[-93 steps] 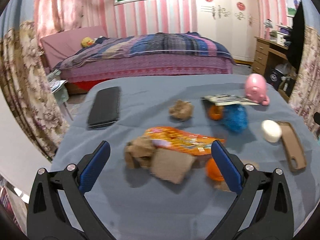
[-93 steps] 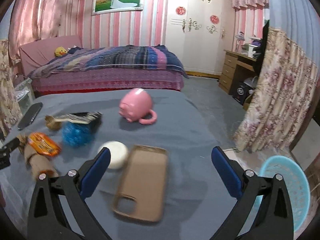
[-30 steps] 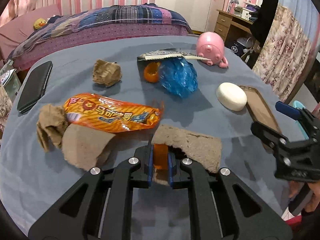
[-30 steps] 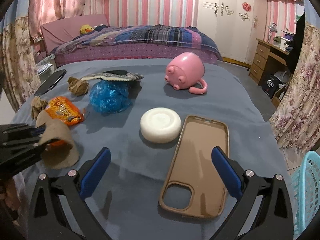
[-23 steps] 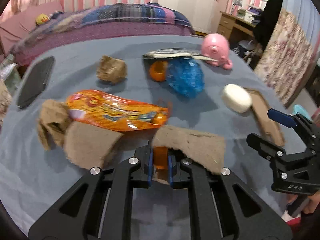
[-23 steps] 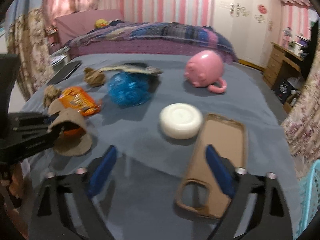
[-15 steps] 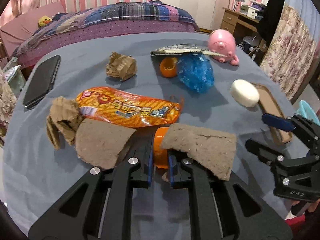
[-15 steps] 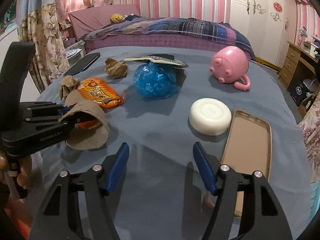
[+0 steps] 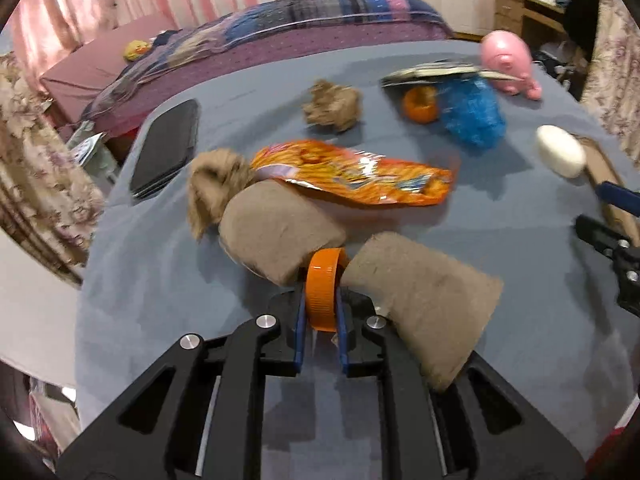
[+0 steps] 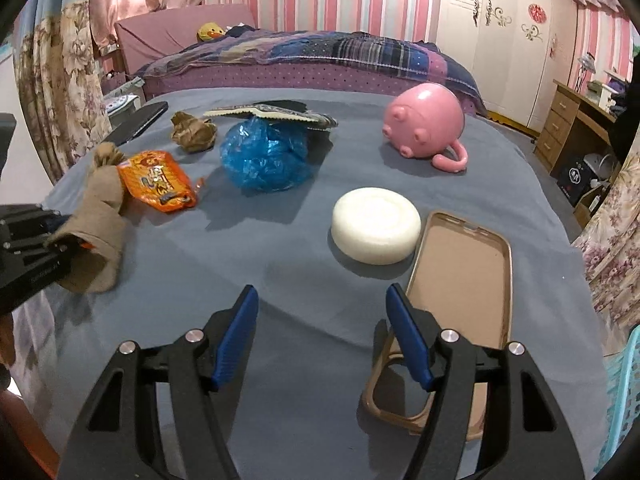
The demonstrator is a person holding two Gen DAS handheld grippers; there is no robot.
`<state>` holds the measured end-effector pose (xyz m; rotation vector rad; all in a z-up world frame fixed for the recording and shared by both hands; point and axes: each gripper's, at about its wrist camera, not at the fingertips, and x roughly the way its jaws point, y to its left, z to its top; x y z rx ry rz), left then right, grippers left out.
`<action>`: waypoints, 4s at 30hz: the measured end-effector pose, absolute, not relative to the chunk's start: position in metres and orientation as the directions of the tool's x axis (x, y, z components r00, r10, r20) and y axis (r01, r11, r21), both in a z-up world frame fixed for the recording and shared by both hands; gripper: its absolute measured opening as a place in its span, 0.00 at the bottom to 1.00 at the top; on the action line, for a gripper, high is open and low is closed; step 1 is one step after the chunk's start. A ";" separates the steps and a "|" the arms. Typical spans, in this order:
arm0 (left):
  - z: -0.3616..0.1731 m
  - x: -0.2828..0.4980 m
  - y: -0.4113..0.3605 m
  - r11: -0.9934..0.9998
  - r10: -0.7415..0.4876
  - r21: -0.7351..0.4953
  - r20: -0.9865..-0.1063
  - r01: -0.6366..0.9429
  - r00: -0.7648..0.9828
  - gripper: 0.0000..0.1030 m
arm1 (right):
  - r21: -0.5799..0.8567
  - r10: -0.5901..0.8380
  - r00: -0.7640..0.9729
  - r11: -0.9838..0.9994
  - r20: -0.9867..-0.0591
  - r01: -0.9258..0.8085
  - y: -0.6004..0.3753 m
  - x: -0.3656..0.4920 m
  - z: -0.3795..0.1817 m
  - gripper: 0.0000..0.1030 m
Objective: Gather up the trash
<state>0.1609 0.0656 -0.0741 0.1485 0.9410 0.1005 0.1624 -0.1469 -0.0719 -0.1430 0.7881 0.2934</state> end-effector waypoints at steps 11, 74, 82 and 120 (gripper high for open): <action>-0.034 0.151 0.069 0.976 -0.216 -0.174 -0.700 0.132 0.681 0.17 | -0.005 0.168 0.706 0.972 -0.688 -0.237 -0.170 0.168 -0.063 0.64; -0.026 0.146 0.143 0.971 0.201 0.043 -0.685 -0.237 0.700 0.89 | 0.000 0.167 0.746 0.976 -0.645 -0.219 -0.160 0.146 -0.040 0.82; -0.032 0.145 0.138 0.974 0.198 0.061 -0.702 -0.219 0.684 0.90 | 0.031 0.218 0.692 0.962 -0.688 -0.272 -0.130 0.142 -0.050 0.82; -0.062 0.154 0.047 0.995 -0.094 -0.089 -0.777 0.039 0.622 0.71 | 0.147 0.272 0.736 0.962 -0.619 -0.232 -0.175 0.156 -0.036 0.30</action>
